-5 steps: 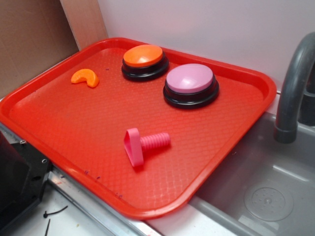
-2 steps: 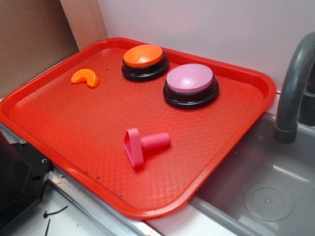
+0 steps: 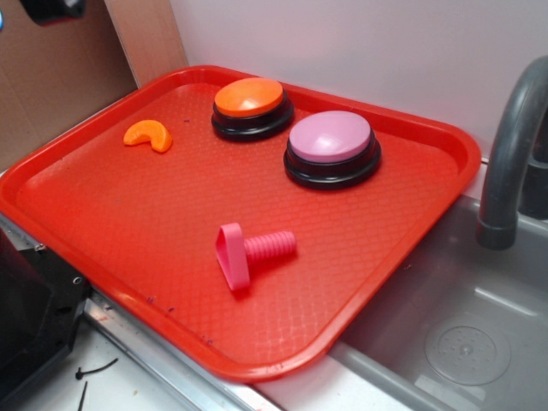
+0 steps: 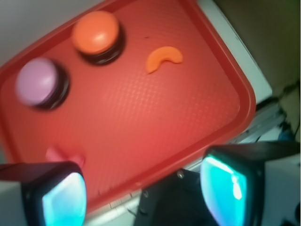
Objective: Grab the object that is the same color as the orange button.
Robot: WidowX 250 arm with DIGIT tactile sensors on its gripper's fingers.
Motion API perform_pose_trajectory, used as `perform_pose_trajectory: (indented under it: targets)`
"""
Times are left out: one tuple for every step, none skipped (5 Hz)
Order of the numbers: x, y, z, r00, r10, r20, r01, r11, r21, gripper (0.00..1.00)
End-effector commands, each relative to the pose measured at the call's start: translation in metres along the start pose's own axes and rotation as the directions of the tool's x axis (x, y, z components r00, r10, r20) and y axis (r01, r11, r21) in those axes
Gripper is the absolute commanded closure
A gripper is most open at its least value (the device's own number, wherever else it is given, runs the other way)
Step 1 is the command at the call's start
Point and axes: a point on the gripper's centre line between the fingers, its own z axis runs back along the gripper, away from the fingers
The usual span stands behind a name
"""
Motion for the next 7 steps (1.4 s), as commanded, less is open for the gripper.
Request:
perform_pose_trajectory:
  targets:
    - [0.037,0.01,-0.048,0.921,0.372,0.116,-0.378,0.925,0.033,0.0]
    - [0.057,0.011,-0.077,0.843,0.501,0.197,-0.523,0.849,0.079,0.0]
    - [0.07,0.017,-0.098,0.806,0.549,0.22,-0.577,0.811,0.092,0.0]
    - [0.079,0.021,-0.117,0.774,0.596,0.213,-0.627,0.769,0.125,0.0]
    - [0.091,0.026,-0.14,0.757,0.608,0.241,-0.646,0.751,0.134,0.0]
    - [0.105,0.028,-0.165,0.754,0.586,0.296,-0.643,0.752,0.146,0.0]
    - [0.112,0.028,-0.175,0.769,0.564,0.302,-0.618,0.776,0.126,0.0]
